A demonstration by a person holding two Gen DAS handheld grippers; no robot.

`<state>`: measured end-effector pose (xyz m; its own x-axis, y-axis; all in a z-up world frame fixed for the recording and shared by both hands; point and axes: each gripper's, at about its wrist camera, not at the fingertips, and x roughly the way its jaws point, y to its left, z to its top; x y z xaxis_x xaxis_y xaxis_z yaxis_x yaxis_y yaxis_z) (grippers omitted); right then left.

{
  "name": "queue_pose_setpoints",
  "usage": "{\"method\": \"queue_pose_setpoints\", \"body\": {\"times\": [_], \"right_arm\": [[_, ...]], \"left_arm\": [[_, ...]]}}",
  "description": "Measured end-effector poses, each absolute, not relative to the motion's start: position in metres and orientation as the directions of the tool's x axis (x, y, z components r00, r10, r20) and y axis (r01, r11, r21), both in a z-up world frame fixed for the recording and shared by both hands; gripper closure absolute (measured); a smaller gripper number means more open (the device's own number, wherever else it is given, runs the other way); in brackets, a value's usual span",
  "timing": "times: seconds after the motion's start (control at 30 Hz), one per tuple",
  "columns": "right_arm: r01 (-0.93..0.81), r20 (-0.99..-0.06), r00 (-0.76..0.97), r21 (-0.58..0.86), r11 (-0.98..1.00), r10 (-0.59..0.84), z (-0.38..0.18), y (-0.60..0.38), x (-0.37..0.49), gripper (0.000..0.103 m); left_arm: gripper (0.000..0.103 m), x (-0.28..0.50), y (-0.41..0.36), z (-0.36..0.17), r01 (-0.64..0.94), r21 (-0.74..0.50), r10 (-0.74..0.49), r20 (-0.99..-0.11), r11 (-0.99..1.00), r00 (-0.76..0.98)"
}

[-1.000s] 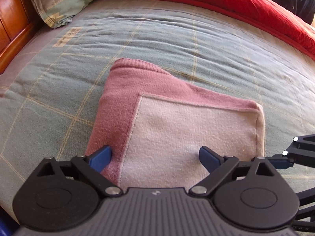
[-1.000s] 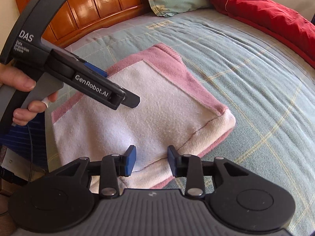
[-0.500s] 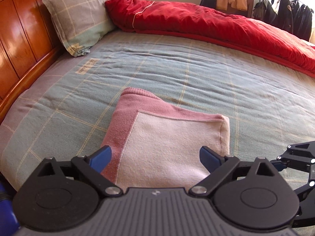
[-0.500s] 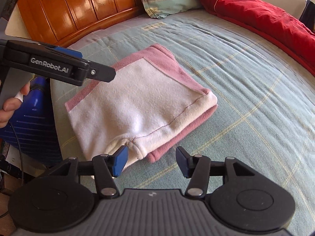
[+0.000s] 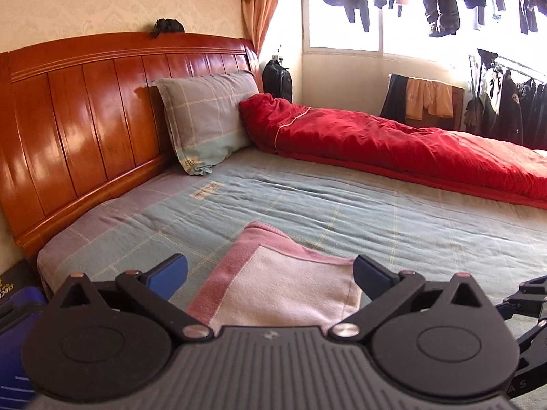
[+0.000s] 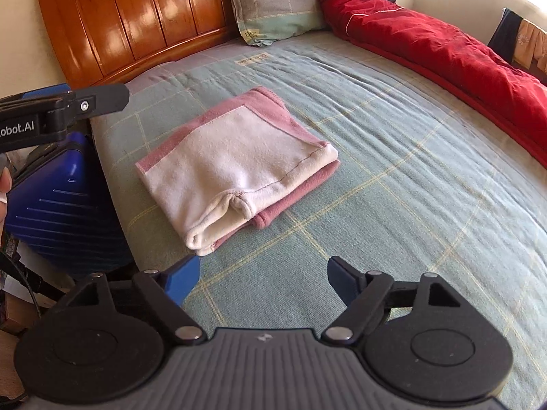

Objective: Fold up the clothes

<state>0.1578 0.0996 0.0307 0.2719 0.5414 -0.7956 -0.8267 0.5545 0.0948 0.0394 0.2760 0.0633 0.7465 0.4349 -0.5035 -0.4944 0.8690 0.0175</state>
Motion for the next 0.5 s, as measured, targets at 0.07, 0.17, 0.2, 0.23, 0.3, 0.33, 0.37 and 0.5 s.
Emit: {"method": "queue_pose_setpoints", "body": {"times": [0.07,0.17,0.2,0.23,0.3,0.33,0.37,0.5], "right_arm": [[-0.827,-0.788,0.306,0.058,0.559,0.534,0.036,0.088,0.146,0.002],[-0.827,-0.781,0.339,0.019,0.563,0.524,0.038,0.074,0.125,0.000],[-0.826,-0.781,0.344,0.013,0.564,0.521,0.038,0.070,0.119,0.000],[-0.820,-0.782,0.345,0.018,0.572,0.519,0.037,0.066,0.113,0.000],[-0.803,-0.782,0.346,0.040,0.595,0.518,0.035,0.057,0.105,0.000],[-0.792,-0.783,0.343,0.055,0.608,0.518,0.033,0.052,0.102,0.000],[-0.774,-0.786,0.339,0.079,0.628,0.517,0.031,0.046,0.098,0.000],[-0.726,-0.793,0.338,0.123,0.677,0.507,0.024,0.029,0.087,0.000]], "left_arm": [[0.001,0.029,0.266,0.061,-0.502,0.013,0.431,-0.534,0.865,0.727],[0.001,0.017,0.252,0.054,-0.520,0.004,0.423,-0.589,0.854,0.689],[0.001,0.013,0.248,0.052,-0.528,-0.004,0.420,-0.600,0.849,0.681],[0.001,0.008,0.244,0.049,-0.534,-0.017,0.413,-0.612,0.845,0.674],[0.001,-0.001,0.235,0.042,-0.531,-0.052,0.380,-0.641,0.846,0.667],[0.001,-0.005,0.231,0.040,-0.529,-0.064,0.366,-0.652,0.846,0.664],[0.001,-0.008,0.226,0.038,-0.531,-0.065,0.363,-0.660,0.845,0.658],[0.001,-0.022,0.207,0.038,-0.536,-0.043,0.368,-0.681,0.843,0.633]]}}
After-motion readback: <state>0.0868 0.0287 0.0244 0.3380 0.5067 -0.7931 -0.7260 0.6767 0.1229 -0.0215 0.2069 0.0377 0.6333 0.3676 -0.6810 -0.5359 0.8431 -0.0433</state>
